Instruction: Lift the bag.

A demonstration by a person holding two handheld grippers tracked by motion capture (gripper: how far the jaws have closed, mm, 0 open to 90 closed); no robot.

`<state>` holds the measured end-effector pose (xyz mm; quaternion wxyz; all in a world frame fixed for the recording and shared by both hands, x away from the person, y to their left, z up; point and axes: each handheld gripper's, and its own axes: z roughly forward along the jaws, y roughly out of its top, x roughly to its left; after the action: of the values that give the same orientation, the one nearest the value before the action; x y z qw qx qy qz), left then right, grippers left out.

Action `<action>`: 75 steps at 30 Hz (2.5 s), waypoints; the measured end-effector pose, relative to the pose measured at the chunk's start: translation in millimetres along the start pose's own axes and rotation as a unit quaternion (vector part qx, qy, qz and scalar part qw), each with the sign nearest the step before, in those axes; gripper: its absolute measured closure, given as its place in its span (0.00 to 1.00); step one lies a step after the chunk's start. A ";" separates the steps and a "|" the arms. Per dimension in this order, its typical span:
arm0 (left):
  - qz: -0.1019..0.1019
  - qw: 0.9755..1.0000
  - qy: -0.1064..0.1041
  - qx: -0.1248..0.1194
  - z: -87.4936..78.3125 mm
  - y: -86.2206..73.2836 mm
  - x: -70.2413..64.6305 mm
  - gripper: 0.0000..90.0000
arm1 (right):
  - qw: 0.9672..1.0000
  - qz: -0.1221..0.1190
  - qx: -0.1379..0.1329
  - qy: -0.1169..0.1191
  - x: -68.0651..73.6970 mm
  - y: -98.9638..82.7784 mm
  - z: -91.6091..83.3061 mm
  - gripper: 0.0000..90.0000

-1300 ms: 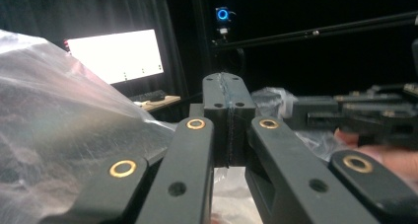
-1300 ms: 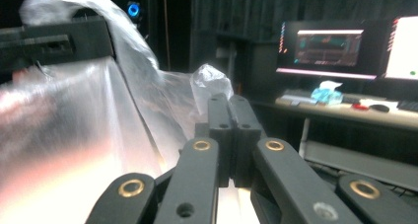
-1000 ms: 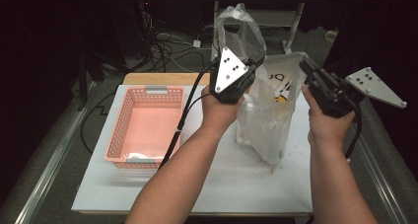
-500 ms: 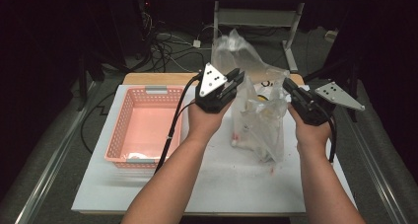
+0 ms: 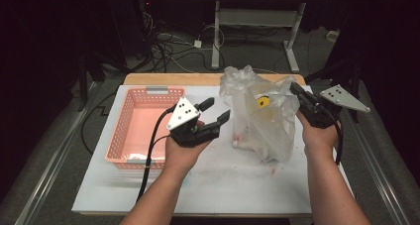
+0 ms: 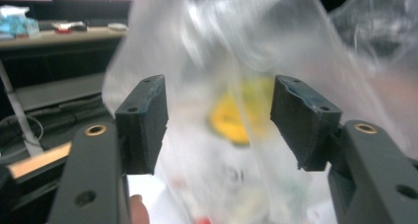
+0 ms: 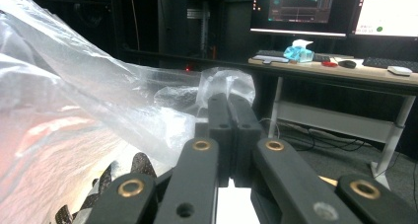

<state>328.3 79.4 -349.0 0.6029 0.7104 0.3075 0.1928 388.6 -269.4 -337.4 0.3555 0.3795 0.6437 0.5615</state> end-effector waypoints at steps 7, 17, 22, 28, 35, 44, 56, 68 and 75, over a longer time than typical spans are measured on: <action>-0.024 0.998 -0.014 0.048 6.2 -49.3 -9.1 0.36 | 1.000 0.001 -0.003 0.014 1.1 2.2 -6.9 1.00; -0.011 0.992 -0.027 0.124 14.7 -100.3 -28.7 0.21 | 1.000 -0.009 -0.005 0.016 -1.5 4.1 -17.4 1.00; -0.014 0.990 -0.033 0.139 10.2 -118.4 -28.0 0.15 | 1.000 -0.011 -0.009 0.018 -0.1 4.7 -23.2 1.00; -0.003 0.987 -0.031 0.155 12.8 -131.2 -28.2 0.00 | 0.999 -0.020 -0.015 0.026 3.7 9.0 -31.6 1.00; 0.002 0.985 -0.035 0.167 14.6 -140.6 -28.3 0.00 | 0.999 -0.025 -0.026 0.026 3.9 13.6 -40.4 0.93; 0.001 0.987 -0.025 0.159 13.2 -140.8 -27.3 0.00 | 0.998 -0.023 -0.029 0.041 3.1 15.0 -52.9 0.82; 0.005 0.986 -0.018 0.165 11.9 -140.9 -24.4 0.00 | 0.997 -0.019 0.021 0.069 6.7 -21.1 -62.2 0.67; 0.008 0.986 -0.015 0.166 10.4 -140.6 -23.4 0.00 | 0.992 0.005 0.118 0.053 8.7 -92.9 -62.4 0.28; 0.009 0.985 -0.017 0.170 10.0 -141.3 -23.3 0.00 | 0.987 0.020 0.152 0.057 4.8 -125.5 -73.8 0.07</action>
<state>288.7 68.2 -486.6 0.4768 0.8083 0.3196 0.1310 310.0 -308.9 -453.5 0.2449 0.4096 0.7329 0.4849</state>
